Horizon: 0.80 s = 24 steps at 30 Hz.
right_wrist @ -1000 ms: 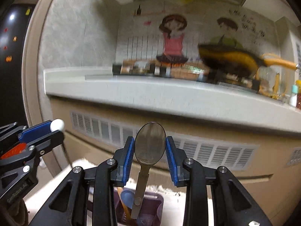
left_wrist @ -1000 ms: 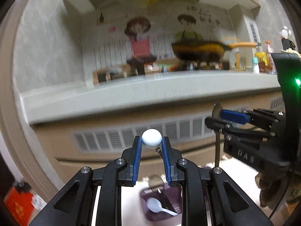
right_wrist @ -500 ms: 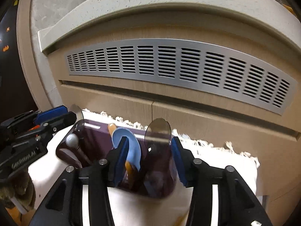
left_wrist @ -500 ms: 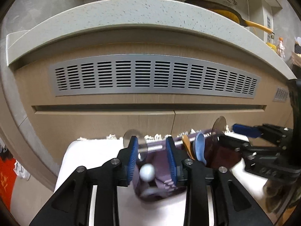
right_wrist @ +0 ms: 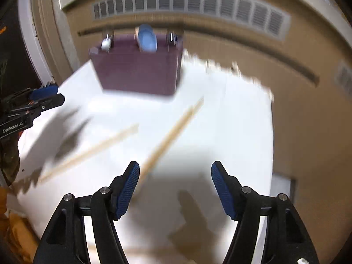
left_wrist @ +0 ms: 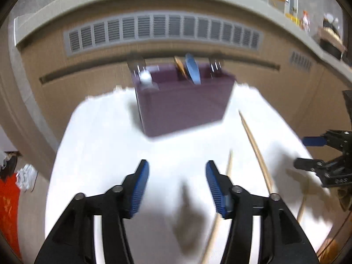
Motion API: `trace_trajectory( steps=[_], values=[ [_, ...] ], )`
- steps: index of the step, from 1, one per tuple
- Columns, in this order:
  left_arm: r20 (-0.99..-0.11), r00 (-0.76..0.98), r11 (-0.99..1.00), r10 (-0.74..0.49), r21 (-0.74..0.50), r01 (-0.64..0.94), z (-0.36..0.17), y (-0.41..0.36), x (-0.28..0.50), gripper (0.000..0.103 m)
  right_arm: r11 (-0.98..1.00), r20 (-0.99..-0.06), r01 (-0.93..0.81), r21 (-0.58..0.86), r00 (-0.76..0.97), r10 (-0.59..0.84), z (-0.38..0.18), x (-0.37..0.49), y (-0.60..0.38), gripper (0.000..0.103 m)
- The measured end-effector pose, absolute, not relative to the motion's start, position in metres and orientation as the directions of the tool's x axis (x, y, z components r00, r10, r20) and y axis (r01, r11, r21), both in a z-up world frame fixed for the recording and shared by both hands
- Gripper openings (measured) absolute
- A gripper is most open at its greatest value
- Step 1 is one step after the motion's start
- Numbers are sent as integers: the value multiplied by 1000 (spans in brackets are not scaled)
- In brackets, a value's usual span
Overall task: Organize utensils
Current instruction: 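Grasp a wooden chopstick with the right gripper while the left gripper grasps another chopstick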
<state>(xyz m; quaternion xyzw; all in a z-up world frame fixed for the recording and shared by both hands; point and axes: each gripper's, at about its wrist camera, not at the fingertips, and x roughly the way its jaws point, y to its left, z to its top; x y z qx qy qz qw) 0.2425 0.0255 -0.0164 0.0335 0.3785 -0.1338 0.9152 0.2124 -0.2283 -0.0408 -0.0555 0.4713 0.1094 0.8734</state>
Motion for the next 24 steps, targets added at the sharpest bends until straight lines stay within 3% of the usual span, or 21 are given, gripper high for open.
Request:
trace_trajectory(
  steps=[9, 16, 21, 24],
  values=[
    [-769, 611, 968, -187, -38, 248, -40, 8, 208, 68, 967, -881, -149, 208, 401, 252, -76, 159, -241, 78],
    [-763, 628, 973, -156, -11, 229, -40, 10, 210, 73, 967, -873, -160, 198, 419, 248, -84, 175, -221, 80],
    [-762, 629, 973, -154, -8, 229, -41, 11, 210, 76, 966, -861, -144, 213, 440, 255, -85, 196, -209, 99],
    [-763, 627, 973, -156, -10, 231, -41, 11, 211, 76, 973, -859, -126, 195, 458, 231, -88, 205, -202, 103]
  ],
)
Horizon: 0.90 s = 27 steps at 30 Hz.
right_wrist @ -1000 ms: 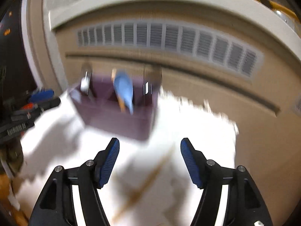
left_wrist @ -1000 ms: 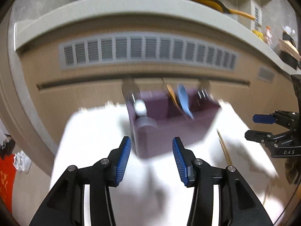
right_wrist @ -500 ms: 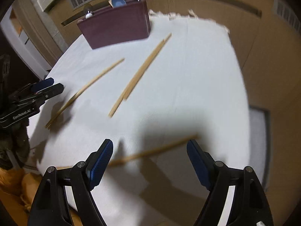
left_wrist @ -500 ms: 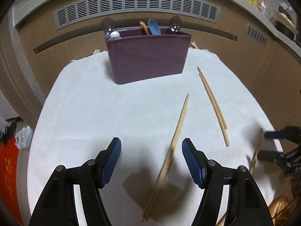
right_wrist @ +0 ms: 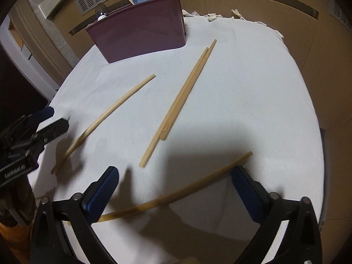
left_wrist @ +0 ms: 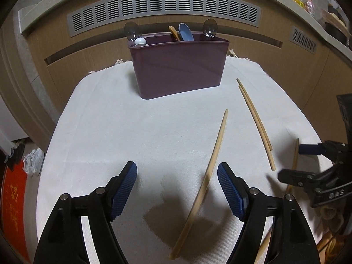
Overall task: Organize utensils
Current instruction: 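Grasp a wooden chopstick with the right gripper while the left gripper grasps another chopstick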
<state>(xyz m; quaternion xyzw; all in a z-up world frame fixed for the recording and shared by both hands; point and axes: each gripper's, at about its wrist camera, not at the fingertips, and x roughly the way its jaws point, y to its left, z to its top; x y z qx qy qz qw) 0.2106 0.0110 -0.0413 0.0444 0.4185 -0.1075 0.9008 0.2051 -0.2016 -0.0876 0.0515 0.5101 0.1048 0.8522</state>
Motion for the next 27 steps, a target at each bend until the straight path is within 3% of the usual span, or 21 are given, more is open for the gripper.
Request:
trace_trajectory(
  steps=[8, 11, 14, 16, 18, 20, 23, 27],
  values=[
    [-763, 626, 974, -161, -20, 226, -43, 12, 212, 76, 989, -899, -97, 111, 415, 141, -90, 210, -190, 103],
    [-763, 626, 975, -162, -24, 223, -43, 13, 212, 76, 984, -902, -179, 17, 423, 92, -93, 206, -178, 103],
    [-765, 623, 974, -165, -26, 226, -43, 13, 212, 76, 979, -880, -205, 16, 461, 111, -92, 202, -179, 103],
    [-767, 619, 973, -169, -30, 229, -43, 12, 213, 76, 976, -862, -218, -1, 496, 110, -88, 203, -181, 89],
    [-768, 616, 972, -174, -33, 234, -43, 12, 213, 76, 971, -854, -239, 1, 505, 125, -82, 205, -182, 51],
    [-771, 611, 970, -182, -37, 242, -43, 10, 214, 76, 967, -856, -255, -7, 502, 127, -77, 208, -183, 22],
    [-776, 597, 964, -201, -47, 263, -45, 6, 214, 76, 965, -848, -260, -6, 513, 133, -69, 209, -187, 6],
    [-785, 576, 951, -229, -54, 305, -46, -3, 216, 75, 970, -835, -243, 5, 533, 138, -62, 208, -198, 6]
  ],
)
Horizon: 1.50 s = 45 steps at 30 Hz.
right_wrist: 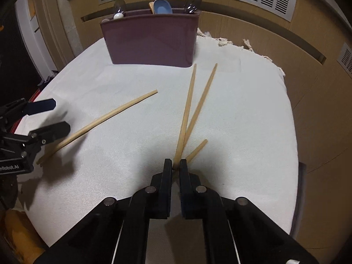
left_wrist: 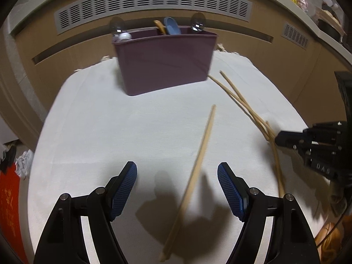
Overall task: Organize utensils
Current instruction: 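Grasp a wooden chopstick with the right gripper while the left gripper grasps another chopstick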
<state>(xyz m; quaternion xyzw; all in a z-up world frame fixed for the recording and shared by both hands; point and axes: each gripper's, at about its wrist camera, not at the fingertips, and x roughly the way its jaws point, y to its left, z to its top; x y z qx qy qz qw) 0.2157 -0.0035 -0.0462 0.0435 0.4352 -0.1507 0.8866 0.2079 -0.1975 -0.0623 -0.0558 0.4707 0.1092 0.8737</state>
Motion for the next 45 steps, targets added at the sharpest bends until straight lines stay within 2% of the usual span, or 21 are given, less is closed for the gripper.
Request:
trace_trajectory(
  steps=[2, 3, 4, 13, 19, 25, 28, 34, 40, 45],
  values=[
    [-791, 554, 938, -258, -67, 341, -46, -13, 219, 63, 973, -832, -232, 19, 536, 144, -60, 208, -203, 6],
    [-796, 543, 932, -266, -67, 357, -46, -17, 221, 50, 974, -829, -226, 21, 540, 143, -59, 208, -206, 6],
    [-802, 530, 924, -274, -66, 376, -47, -23, 224, 44, 975, -828, -223, 20, 543, 141, -59, 208, -207, 6],
    [-854, 472, 896, -219, 16, 445, -59, -66, 260, 28, 973, -813, -228, 45, 558, 168, -60, 204, -215, 6],
    [-886, 420, 888, -198, 19, 458, -69, -74, 272, 26, 965, -796, -258, 53, 572, 197, -46, 230, -213, 7],
    [-893, 399, 877, -209, 9, 480, -68, -69, 270, 24, 953, -823, -293, 74, 521, 224, -49, 297, -194, 7],
    [-887, 403, 877, -228, -7, 481, -68, -66, 265, 20, 958, -847, -282, 60, 494, 199, -59, 325, -186, 7],
    [-881, 388, 874, -270, -55, 483, -68, -59, 265, 19, 972, -875, -229, 61, 456, 163, -74, 357, -183, 11],
    [-899, 326, 868, -292, -106, 486, -66, -59, 279, 18, 968, -891, -244, 62, 424, 164, -72, 356, -180, 9],
    [-884, 388, 887, -261, -61, 457, -65, -55, 269, 9, 961, -862, -251, 119, 455, 225, -52, 323, -191, 7]
  ],
)
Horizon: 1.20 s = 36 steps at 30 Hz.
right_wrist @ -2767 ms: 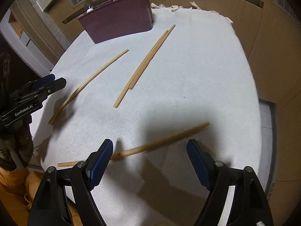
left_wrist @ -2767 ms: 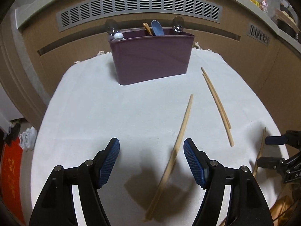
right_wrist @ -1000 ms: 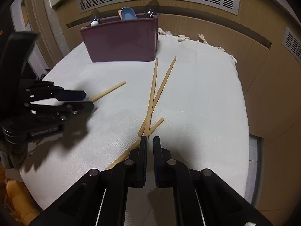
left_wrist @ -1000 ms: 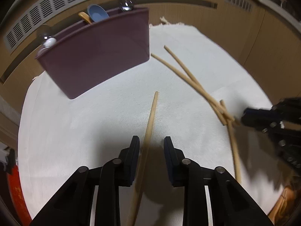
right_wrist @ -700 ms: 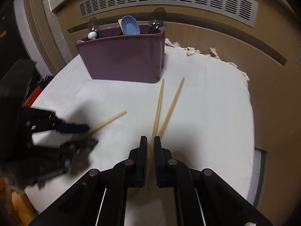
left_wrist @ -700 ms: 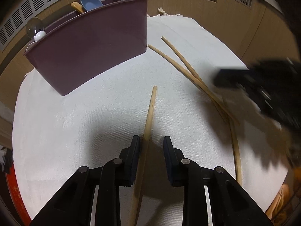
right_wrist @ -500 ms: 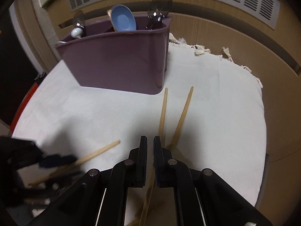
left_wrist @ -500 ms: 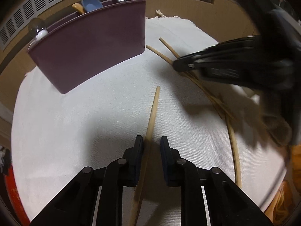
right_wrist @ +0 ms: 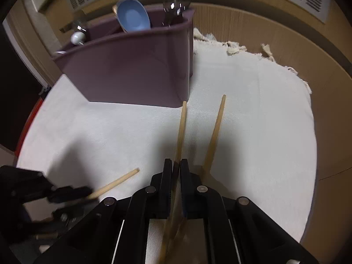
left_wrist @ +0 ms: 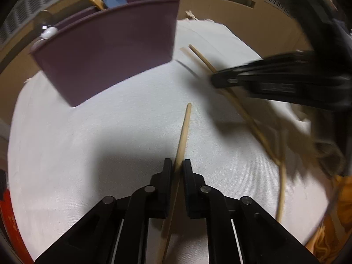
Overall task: Organize utensils
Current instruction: 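Grasp a wooden chopstick with the right gripper while the left gripper grasps another chopstick, then lift both chopsticks upright and drop them into the purple holder, opening both grippers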
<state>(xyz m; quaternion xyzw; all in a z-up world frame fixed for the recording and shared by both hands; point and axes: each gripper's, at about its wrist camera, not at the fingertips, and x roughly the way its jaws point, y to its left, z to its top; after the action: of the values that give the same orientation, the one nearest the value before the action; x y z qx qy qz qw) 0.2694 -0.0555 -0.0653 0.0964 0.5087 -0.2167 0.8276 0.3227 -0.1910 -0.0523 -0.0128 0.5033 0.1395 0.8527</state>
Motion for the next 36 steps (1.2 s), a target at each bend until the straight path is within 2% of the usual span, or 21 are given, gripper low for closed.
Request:
trace_trajectory(
  steps=[2, 9, 13, 17, 22, 29, 32, 35, 36],
  values=[
    [-868, 421, 897, -263, -59, 439, -63, -53, 261, 9, 956, -837, -254, 149, 482, 259, -38, 302, -198, 7],
    [-772, 504, 908, -388, -227, 351, -19, -26, 237, 7, 946, -765, -283, 156, 571, 297, 2, 255, -215, 7],
    [-705, 583, 908, -403, -231, 349, 14, -15, 221, 7, 936, -728, -329, 128, 610, 314, 21, 235, -208, 7],
    [-666, 629, 912, -402, -234, 336, 33, -3, 209, 7, 928, -754, -348, 131, 572, 321, 9, 241, -200, 7],
    [-588, 711, 922, -384, -207, 327, 51, 10, 186, 7, 940, -815, -311, 137, 503, 286, -35, 268, -200, 7],
    [-559, 733, 921, -388, -223, 318, 60, 25, 189, 7, 956, -865, -278, 97, 451, 219, -73, 311, -188, 7],
    [-561, 729, 920, -392, -236, 312, 58, 30, 189, 7, 958, -876, -278, 72, 442, 194, -81, 320, -182, 17],
    [-562, 728, 920, -392, -241, 309, 57, 32, 189, 7, 959, -882, -282, 32, 444, 159, -80, 320, -177, 15],
    [-562, 729, 920, -392, -243, 308, 57, 32, 189, 7, 958, -883, -285, 17, 446, 149, -79, 318, -175, 8]
  ],
)
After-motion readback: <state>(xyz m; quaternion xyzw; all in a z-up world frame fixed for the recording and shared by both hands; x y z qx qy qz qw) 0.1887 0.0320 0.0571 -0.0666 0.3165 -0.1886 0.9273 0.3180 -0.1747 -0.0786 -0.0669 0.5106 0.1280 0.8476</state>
